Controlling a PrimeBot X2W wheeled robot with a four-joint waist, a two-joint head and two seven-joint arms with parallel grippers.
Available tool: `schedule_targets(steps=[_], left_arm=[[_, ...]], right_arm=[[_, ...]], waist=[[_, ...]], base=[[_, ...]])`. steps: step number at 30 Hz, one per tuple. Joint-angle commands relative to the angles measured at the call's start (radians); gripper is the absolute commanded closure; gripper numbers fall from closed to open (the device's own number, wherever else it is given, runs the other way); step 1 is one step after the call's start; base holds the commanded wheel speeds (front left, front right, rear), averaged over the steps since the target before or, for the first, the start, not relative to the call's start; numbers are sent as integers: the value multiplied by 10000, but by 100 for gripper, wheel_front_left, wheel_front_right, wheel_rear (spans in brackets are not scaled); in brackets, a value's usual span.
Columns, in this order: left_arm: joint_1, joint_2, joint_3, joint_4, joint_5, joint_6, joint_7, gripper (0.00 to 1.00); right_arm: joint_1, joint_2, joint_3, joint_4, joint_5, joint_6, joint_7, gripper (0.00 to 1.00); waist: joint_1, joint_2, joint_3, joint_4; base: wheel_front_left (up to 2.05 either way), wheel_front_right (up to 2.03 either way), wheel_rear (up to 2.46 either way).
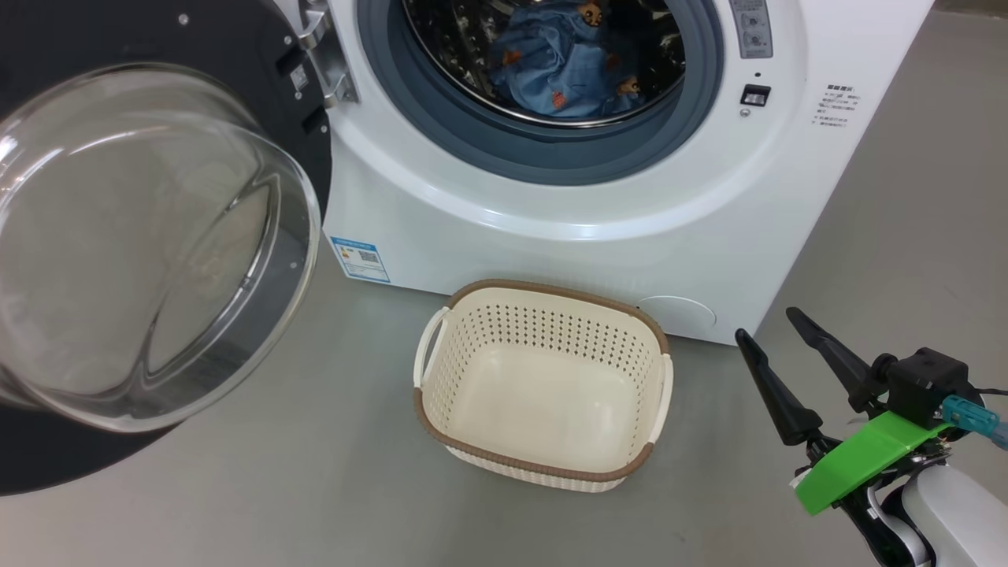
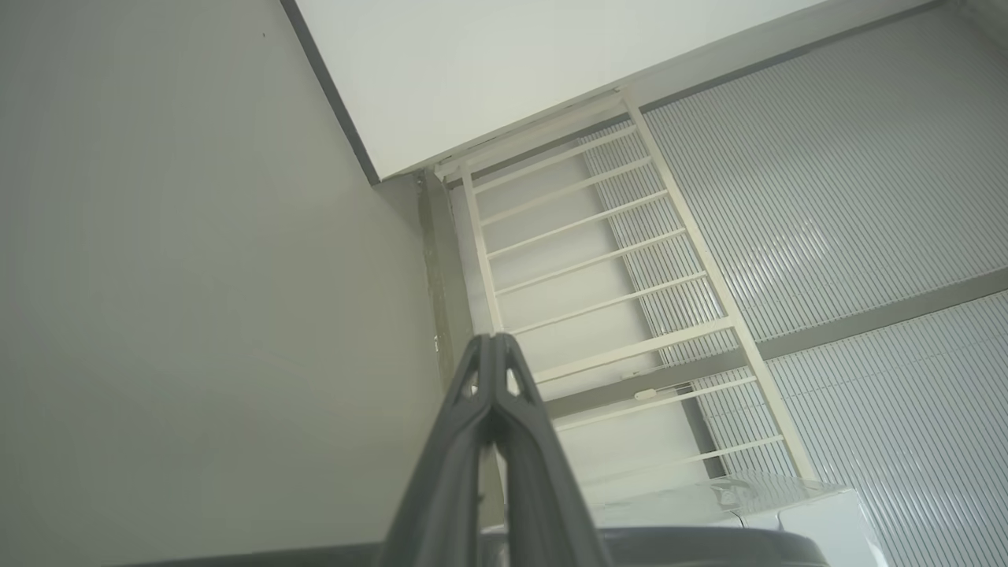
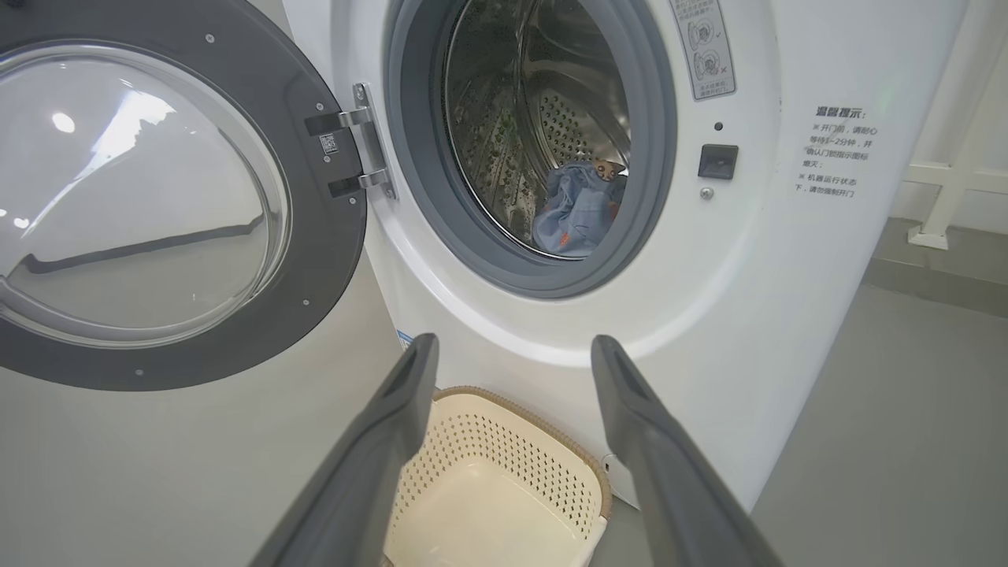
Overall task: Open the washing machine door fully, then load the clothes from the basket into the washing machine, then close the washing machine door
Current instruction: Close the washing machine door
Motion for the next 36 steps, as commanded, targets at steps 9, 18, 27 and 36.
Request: schedule_targets(steps=[9,18,27,36], left_arm=[[-267,1348,124,929,-247,32,988,100],[-132,1484,-399,1339,-182,-145,2407,100],[632,1354,-1412,549,-189,-504,5398,100],[1470,874,-1883,-1257,-679,-143,7822,100]], right_arm=[[-360,-382,277,-233,120,44,-80,0],[-368,-277,407,-186,127,44,-80,0],[-158,-33,329,-63,218,44,-80,0],[106,316,209,-31,196,44,-80,0]], waist=[[-1,-1,213,-194],[-1,-1,177,-197],[-1,-1,-234,-34],[-1,-1,-705,236]], base=[[0,0,0],[0,0,0],[0,0,0],[0,0,0]])
